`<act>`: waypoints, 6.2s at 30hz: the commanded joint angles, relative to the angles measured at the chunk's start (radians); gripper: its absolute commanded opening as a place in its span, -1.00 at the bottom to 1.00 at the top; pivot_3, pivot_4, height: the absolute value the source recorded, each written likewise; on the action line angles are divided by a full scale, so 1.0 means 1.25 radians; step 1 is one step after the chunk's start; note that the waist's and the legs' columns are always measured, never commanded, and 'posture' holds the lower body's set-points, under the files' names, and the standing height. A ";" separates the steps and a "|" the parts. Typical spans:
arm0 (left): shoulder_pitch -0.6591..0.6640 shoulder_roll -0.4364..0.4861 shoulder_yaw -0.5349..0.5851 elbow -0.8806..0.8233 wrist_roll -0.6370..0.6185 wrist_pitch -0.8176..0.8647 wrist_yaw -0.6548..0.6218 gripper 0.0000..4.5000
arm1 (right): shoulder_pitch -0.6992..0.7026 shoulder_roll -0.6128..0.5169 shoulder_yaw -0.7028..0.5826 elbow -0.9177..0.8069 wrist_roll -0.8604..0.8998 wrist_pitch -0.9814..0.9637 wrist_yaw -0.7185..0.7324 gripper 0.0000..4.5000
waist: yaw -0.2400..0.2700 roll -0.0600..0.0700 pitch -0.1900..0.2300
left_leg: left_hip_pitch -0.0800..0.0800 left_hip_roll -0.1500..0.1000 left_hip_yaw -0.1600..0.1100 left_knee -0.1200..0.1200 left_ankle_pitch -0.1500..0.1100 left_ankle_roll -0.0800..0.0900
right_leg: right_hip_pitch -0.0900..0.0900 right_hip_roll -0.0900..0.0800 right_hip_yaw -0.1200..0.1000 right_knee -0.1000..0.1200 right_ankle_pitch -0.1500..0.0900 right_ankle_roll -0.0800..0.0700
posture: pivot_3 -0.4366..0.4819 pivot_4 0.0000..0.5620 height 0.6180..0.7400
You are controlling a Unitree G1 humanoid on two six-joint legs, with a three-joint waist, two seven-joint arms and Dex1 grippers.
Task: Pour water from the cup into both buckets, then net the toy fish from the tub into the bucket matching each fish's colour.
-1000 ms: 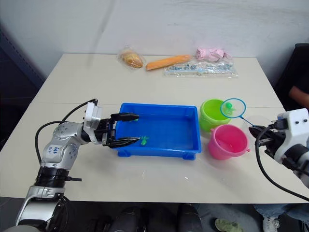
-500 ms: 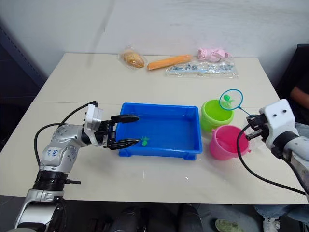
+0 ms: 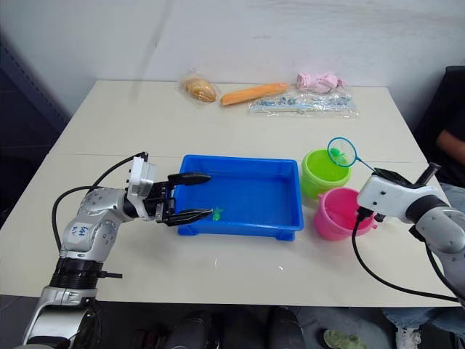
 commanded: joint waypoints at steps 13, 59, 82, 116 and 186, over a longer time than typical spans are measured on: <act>0.016 0.039 0.034 -0.030 -0.026 0.003 -0.016 0.97 | -0.042 0.103 -0.094 0.029 0.047 -0.124 0.010 -1.00 | -0.001 0.000 0.000 | 0.000 0.000 -0.001 0.000 0.000 -0.001 | 0.000 0.001 0.000 0.000 0.000 0.000 | -0.05 -0.47 1.00; 0.232 0.242 0.208 -0.079 -0.055 -0.015 -0.054 0.97 | -0.658 0.441 0.488 0.038 0.431 0.699 0.604 -1.00 | -0.038 0.000 0.000 | -0.001 0.001 0.000 0.000 -0.001 0.001 | -0.002 -0.002 -0.003 0.003 -0.001 -0.002 | -0.05 -0.47 1.00; 0.201 0.221 0.216 -0.068 -0.079 0.000 -0.032 0.97 | -0.613 0.473 0.214 0.030 0.622 0.866 0.516 -1.00 | -0.038 0.000 0.000 | -0.001 0.001 0.000 -0.001 -0.001 0.000 | -0.003 -0.002 -0.003 0.003 -0.001 -0.002 | -0.05 -0.47 1.00; -0.052 0.015 0.099 -0.164 -0.162 0.170 0.178 0.97 | -0.228 0.207 -0.257 -0.112 0.624 0.758 0.224 -1.00 | -0.016 0.000 0.000 | 0.001 -0.001 0.001 -0.001 0.000 -0.001 | -0.001 0.000 -0.001 0.002 -0.001 -0.001 | -0.05 -0.47 1.00; 0.026 0.005 0.081 -0.150 -0.110 0.126 0.170 0.97 | -0.052 0.105 -0.067 0.230 -0.191 -0.375 -0.150 -1.00 | -0.017 0.000 0.000 | 0.002 0.001 0.000 0.000 0.001 -0.002 | 0.001 0.001 0.001 0.002 -0.001 -0.001 | -0.05 -0.47 1.00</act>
